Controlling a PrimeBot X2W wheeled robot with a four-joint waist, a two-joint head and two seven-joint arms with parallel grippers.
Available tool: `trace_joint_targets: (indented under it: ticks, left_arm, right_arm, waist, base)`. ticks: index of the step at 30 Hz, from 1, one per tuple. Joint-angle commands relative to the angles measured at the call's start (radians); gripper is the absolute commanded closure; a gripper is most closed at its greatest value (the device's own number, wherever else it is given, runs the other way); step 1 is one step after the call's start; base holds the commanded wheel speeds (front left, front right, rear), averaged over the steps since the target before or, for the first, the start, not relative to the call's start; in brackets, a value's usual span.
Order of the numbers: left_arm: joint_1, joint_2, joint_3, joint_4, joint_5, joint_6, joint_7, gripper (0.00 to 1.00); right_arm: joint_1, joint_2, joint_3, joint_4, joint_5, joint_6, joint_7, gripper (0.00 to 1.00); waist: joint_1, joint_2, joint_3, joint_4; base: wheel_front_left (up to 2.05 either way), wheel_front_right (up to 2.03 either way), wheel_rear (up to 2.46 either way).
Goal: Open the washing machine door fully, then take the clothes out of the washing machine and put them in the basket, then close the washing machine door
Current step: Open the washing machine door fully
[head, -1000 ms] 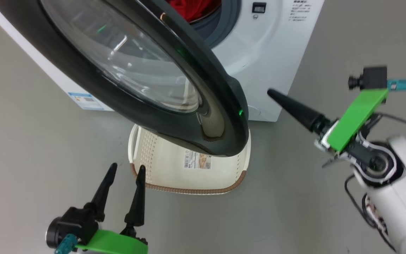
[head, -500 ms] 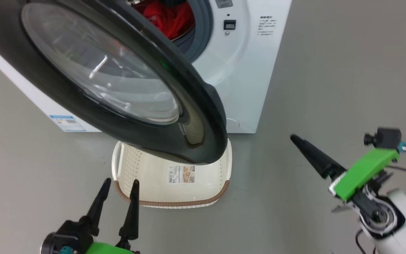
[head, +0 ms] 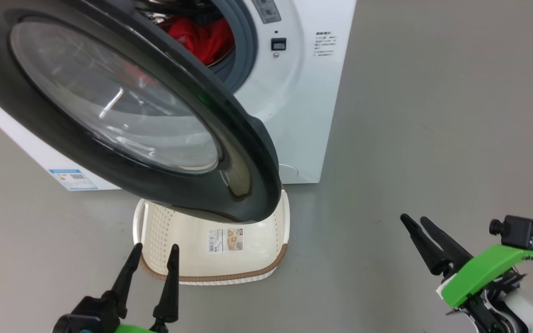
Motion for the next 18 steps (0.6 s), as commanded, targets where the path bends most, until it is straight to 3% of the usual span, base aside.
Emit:
trace_joint_targets:
  ticks: [1,9,18]
  left_arm:
    - [-0.002,0.011,0.036,-0.02,0.01,-0.003,-0.009,0.0]
    - [0.004,0.011,0.046,-0.012,0.012,-0.002,-0.009,0.0]
    - [0.003,0.011,0.059,-0.008,0.017,-0.004,-0.009,0.0]
  right_arm:
    - [0.016,-0.03,0.022,-0.01,-0.018,0.008,-0.038,0.0]
    - [0.009,-0.051,0.074,0.049,-0.152,0.008,-0.147,0.0]
    - [0.114,0.051,-0.196,0.01,-0.471,0.008,-0.149,0.0]
  waist:
    - [0.0,0.0,-0.004,-0.008]
    - [0.0,0.0,-0.014,-0.033]
    - [0.0,0.0,-0.016,-0.05]
  base:
    - [0.0,0.0,0.0]
    - [0.0,0.0,0.0]
    - [0.0,0.0,0.0]
